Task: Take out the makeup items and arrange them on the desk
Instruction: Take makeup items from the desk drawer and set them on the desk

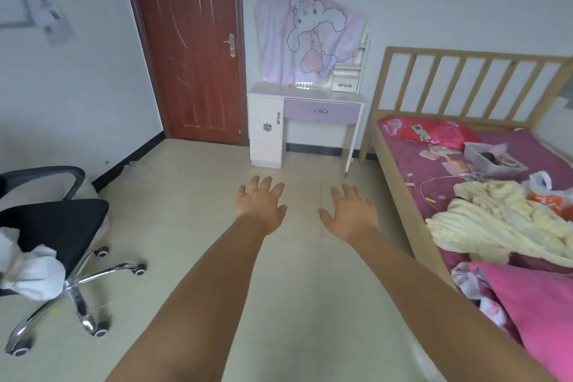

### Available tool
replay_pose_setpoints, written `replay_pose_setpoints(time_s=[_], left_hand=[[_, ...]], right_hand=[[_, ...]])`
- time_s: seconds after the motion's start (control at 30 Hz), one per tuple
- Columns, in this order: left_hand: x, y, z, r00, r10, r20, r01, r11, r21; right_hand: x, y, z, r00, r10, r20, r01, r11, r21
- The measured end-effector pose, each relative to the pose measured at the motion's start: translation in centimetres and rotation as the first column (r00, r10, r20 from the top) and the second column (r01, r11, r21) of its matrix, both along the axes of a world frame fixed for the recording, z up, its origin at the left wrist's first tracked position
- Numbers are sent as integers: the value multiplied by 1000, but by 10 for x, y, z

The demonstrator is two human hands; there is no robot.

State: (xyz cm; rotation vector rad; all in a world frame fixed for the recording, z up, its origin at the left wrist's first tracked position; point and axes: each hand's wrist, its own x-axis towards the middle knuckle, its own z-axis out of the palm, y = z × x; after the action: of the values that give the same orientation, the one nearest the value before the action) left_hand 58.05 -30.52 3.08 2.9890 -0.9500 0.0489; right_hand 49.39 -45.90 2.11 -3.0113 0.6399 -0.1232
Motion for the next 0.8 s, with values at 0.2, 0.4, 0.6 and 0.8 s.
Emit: replay_pose_setpoints(time_s=[0.2, 0.4, 0.6, 0.8], left_hand=[[155, -69, 22, 1000, 7, 10, -7, 1000, 0], [282, -158, 10, 999, -25, -27, 26, 999, 39], [420, -274, -9, 999, -29, -33, 30, 999, 31], [557, -388, -2, 999, -41, -32, 40, 999, -35]], right_hand=[[152, -75, 22, 999, -21, 38, 20, 1000, 19], [275, -170, 15, 996, -83, 21, 82, 996, 40], [411, -292, 1, 993, -111, 32, 112, 994, 0], [551, -406, 5, 989, -129, 65, 128, 991, 25]])
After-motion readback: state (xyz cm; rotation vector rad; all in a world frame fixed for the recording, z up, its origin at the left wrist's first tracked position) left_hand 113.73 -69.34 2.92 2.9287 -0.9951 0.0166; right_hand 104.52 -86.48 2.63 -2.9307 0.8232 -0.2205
